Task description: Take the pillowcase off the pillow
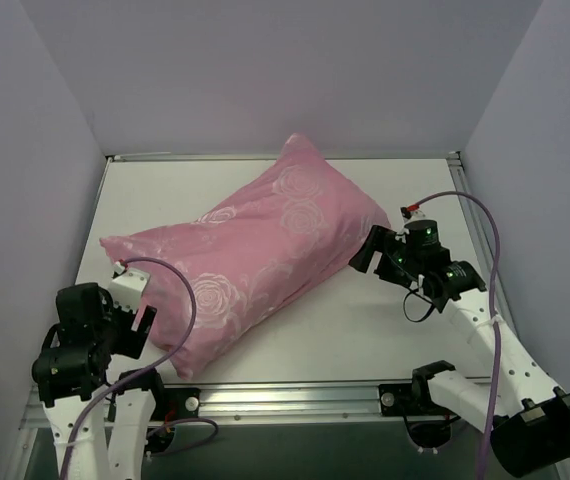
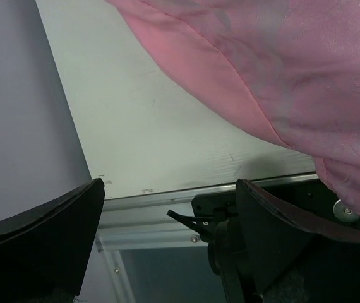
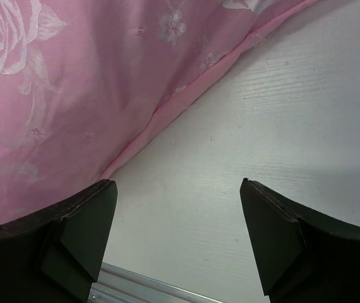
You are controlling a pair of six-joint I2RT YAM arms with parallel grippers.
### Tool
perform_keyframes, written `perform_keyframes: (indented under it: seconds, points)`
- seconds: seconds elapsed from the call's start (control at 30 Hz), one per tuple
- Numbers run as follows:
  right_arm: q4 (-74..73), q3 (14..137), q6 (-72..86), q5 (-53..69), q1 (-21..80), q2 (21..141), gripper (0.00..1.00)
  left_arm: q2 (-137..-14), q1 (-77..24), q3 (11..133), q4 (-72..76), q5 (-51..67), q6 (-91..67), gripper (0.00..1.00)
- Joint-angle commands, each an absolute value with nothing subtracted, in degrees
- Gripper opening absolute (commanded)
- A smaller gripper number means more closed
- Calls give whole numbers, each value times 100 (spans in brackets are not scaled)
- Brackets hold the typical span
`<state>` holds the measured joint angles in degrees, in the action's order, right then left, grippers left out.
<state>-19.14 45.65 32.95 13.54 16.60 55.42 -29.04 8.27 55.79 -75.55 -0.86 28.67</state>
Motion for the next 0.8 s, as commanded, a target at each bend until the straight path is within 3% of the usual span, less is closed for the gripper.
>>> perform_keyframes:
  seconds: [0.0,0.17,0.27,0.43,0.57,0.67,0.77]
  points:
    - [-2171,5062,3208,1362,1705,5510,81,-3373,809,5941,-7638,-150,2663,94]
    - [-2337,5896,2638,1451,1679,6010,83,-3928,809,6301,-7638,218,3013,94]
    - [-2513,7002,2016,1398,1556,6800,85,-4612,809,6661,-7490,684,3059,94]
    - [-2698,9424,1442,1810,1082,8882,85,-6299,913,7267,-6733,1264,2427,94]
    - [-2909,11308,1161,2048,888,10552,85,-7486,1728,7961,-6418,2608,1954,94]
    - [-3076,12868,1344,2249,896,12245,85,-8618,2327,8356,-6328,3207,1732,94]
    - [-2630,13639,1888,3110,923,13006,85,-9157,2251,8674,-6469,3628,2039,94]
